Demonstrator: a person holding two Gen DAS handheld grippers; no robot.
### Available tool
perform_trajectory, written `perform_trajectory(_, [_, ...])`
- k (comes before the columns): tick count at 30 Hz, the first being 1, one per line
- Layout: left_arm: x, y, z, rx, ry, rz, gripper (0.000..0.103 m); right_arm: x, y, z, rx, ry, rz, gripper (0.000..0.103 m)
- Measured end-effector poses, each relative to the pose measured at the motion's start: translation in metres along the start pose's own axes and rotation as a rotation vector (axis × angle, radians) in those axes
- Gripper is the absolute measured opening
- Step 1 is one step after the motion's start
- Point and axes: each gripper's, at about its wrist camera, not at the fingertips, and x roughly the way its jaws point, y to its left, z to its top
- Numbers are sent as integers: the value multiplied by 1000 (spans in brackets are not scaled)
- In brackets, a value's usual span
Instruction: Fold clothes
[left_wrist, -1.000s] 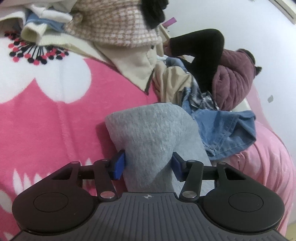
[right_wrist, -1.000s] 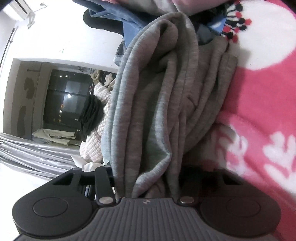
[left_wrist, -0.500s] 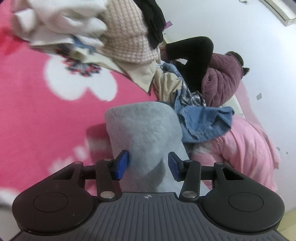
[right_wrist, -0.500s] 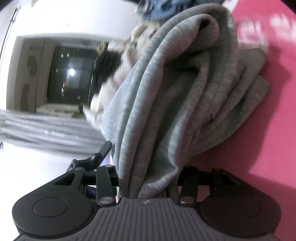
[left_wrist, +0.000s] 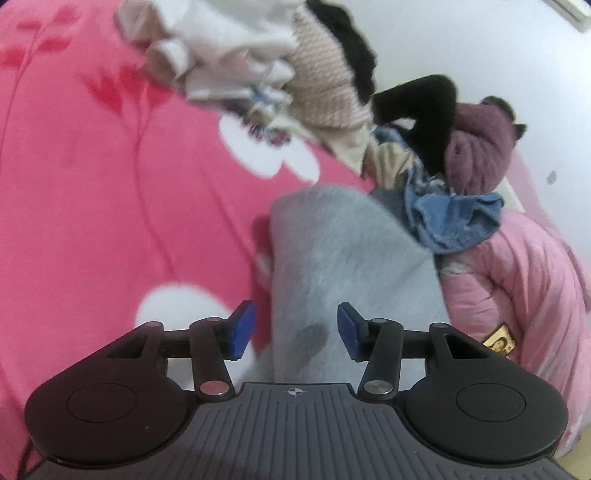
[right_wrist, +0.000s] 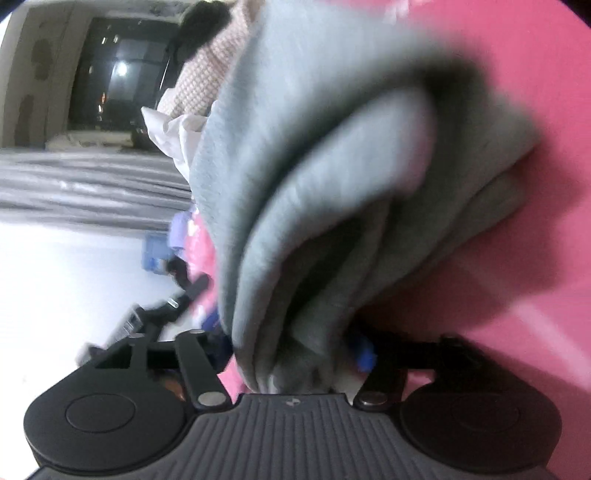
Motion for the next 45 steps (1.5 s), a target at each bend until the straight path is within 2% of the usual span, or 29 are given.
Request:
perform_trajectory(1, [-1,-3,4,15,-12,-5,52,-14,1,0,-23,4,-20,76])
perform_trajectory(5, [4,-14,16,85,-35,-2,57,-70,15,6,-143,15,-108,76])
perform_trajectory(8, [13,-21,22,121,-43,9,60,-115,38,21,-295,-73,-156,76])
perform_trajectory(10, [19,-26,26,145,-49,17,61,-137,41,30,-365,-157,-171,76])
perform_trajectory(11, [23,-32,29,189,-58,26,61,-139,42,40,-380,-184,-175,76])
perform_trajectory(15, [40,-60,43,419,-97,63,61,-96,49,92,-372,-213,-187,74])
perform_trajectory(18, [61,-80,56,561,-23,-10,63,-55,44,134,-362,-206,-195,71])
perform_trajectory(21, [86,-92,58,681,78,-44,63,-30,36,160,-321,-147,-137,68])
perform_trajectory(22, [95,-95,57,713,113,-50,63,-22,35,164,-323,-119,-119,64])
perform_trajectory(23, [103,-97,54,738,138,-50,62,-17,35,166,-338,-92,-101,52])
perform_trajectory(24, [109,-97,51,762,159,-47,62,-15,37,166,-366,-65,-82,34])
perform_trajectory(25, [114,-97,49,781,170,-45,62,-13,39,165,-398,-49,-71,31])
perform_trajectory(28, [116,-93,44,796,170,-57,62,-10,44,165,-465,-33,-73,31])
perform_trajectory(32, [113,-88,44,785,155,-70,59,3,35,171,-437,20,-67,32])
perform_trajectory(33, [112,-87,43,786,151,-61,58,4,38,170,-468,18,-55,22])
perform_trajectory(35, [110,-83,44,782,147,-38,54,6,48,168,-526,18,-22,16])
perform_trajectory(40, [91,-67,62,673,120,-16,54,14,90,172,-653,60,104,15])
perform_trajectory(42, [83,-60,71,618,94,-8,54,24,101,179,-684,74,131,14])
perform_trajectory(45, [88,-57,71,590,91,3,54,39,103,191,-707,86,142,14])
